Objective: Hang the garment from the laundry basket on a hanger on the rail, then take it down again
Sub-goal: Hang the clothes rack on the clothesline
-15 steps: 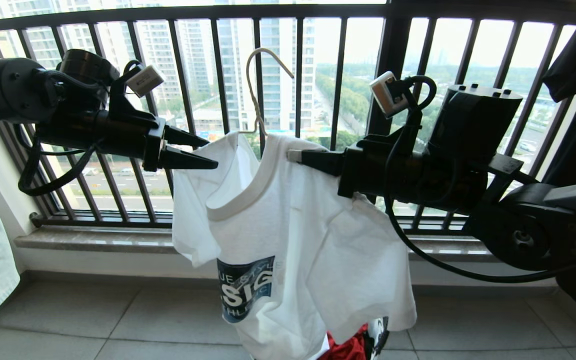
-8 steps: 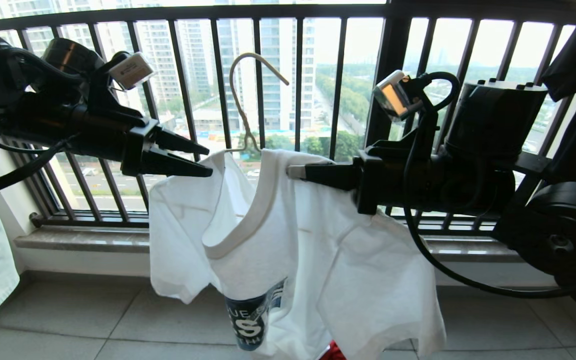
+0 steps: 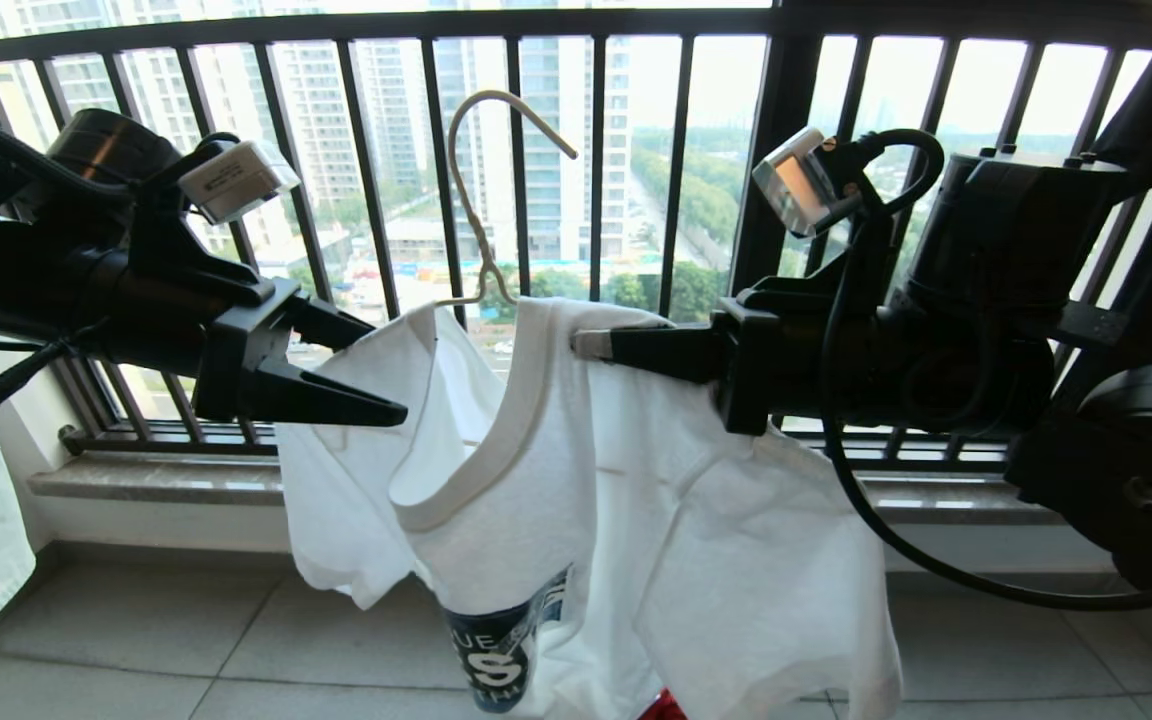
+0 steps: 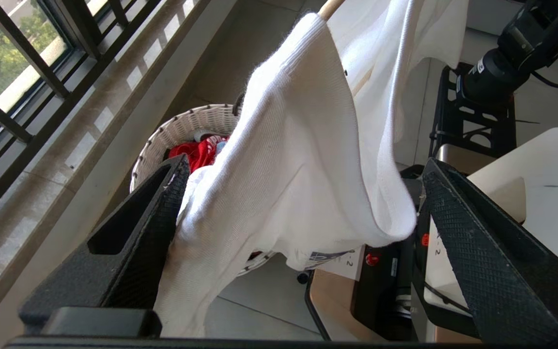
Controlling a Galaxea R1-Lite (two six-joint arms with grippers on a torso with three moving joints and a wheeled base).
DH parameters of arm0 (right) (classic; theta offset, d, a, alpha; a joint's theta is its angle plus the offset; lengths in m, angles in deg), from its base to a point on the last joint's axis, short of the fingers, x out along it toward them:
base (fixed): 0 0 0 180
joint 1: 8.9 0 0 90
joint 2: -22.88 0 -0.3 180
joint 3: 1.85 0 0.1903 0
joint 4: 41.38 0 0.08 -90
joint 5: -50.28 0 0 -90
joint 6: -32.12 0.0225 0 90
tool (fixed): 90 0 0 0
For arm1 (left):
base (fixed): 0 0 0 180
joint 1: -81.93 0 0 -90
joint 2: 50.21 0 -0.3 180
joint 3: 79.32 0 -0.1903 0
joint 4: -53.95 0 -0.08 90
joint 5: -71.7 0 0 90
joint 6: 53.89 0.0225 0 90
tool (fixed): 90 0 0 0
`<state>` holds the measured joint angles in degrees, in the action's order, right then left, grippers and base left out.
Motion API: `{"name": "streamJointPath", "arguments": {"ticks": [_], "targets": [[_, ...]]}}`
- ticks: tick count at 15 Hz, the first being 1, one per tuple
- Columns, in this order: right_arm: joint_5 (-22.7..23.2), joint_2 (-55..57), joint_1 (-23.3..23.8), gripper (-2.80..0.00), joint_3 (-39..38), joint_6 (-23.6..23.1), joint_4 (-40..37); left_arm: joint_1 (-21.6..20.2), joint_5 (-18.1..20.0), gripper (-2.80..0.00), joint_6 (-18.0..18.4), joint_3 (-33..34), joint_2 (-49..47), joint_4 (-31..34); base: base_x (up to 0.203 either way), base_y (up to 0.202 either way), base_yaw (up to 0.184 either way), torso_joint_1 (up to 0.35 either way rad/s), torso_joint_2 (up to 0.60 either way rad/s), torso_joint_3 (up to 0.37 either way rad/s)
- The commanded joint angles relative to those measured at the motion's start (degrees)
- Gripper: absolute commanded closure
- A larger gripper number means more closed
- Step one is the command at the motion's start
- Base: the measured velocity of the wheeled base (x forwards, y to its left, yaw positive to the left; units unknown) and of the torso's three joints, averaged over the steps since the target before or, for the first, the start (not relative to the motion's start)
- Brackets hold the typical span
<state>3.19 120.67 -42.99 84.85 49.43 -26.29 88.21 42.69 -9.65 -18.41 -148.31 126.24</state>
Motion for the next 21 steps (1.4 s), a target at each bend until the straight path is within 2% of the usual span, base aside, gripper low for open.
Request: {"name": "streamJointPath", "arguments": {"ticks": [1, 5, 21], "targets": [[1.52, -0.42, -0.69, 0.0, 0.04, 0.44, -1.59, 1.2, 0.27, -2.8, 0.43, 0.59, -0.41, 0.3, 0.0, 0.0, 0.0, 0.0, 0.0, 0.0], [2.36, -1.29, -0.89, 0.0, -0.05, 0.45, -3.04, 3.1, 0.36, -2.8, 2.17, 2.97, 0.16, 0.26, 0.0, 0.0, 0.0, 0.0, 0.0, 0.0], [2.62, -3.05, -0.97, 0.0, -0.4, 0.36, -4.09, 4.36, -0.18, -2.8, 2.26, 2.64, -2.73, -0.67, 0.0, 0.0, 0.0, 0.0, 0.0, 0.0]]}}
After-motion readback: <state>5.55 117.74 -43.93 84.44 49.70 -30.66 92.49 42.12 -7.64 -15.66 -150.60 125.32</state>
